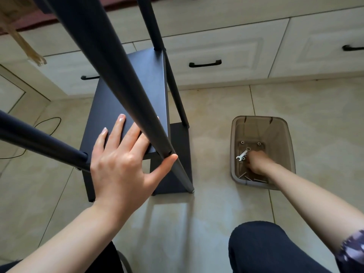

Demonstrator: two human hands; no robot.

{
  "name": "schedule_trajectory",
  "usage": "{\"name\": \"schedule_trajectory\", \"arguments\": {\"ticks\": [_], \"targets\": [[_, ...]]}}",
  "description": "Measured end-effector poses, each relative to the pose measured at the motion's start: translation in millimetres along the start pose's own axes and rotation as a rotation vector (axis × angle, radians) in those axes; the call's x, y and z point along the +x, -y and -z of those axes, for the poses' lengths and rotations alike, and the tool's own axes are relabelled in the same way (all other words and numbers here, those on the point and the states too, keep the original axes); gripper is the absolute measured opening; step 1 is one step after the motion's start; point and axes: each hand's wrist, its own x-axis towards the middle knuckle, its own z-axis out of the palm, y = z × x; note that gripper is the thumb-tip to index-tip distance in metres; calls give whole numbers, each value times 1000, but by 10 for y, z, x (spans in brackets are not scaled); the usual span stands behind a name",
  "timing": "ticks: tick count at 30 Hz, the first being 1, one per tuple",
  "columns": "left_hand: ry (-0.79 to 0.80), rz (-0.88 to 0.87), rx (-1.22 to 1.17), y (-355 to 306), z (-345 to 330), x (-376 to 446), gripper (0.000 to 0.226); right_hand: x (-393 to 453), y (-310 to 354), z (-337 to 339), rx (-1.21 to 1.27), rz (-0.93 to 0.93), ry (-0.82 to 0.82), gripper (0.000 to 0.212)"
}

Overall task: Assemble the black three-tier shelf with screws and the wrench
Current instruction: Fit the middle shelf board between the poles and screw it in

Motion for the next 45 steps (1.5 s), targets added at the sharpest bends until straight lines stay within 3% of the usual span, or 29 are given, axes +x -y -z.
{"name": "schedule_trajectory", "arguments": {"ticks": [5, 14, 17, 23, 27, 31, 45], "targets": [[0, 6, -2, 5, -13, -1, 61, -153, 7, 154, 53, 82, -84, 11], [193, 96, -21, -94, 77, 48, 72, -1100, 297, 928, 253, 236, -223, 7], [218, 105, -16, -112, 95, 40, 73, -1590, 484, 1211, 391, 269, -163, 8], [213, 105, -49, -102, 110, 51, 79, -2371, 1002, 1586, 851, 326, 114, 7], [214, 105, -54, -105, 100, 46, 77, -2613, 1277, 1668, 878, 374, 131, 10], [196, 95, -64, -92, 95, 51, 77, -2626, 1425, 1546, 962, 302, 107, 23], [91, 42, -67, -60, 24, 30, 75, -2534, 1344, 1370, 955, 332, 124, 12]]}}
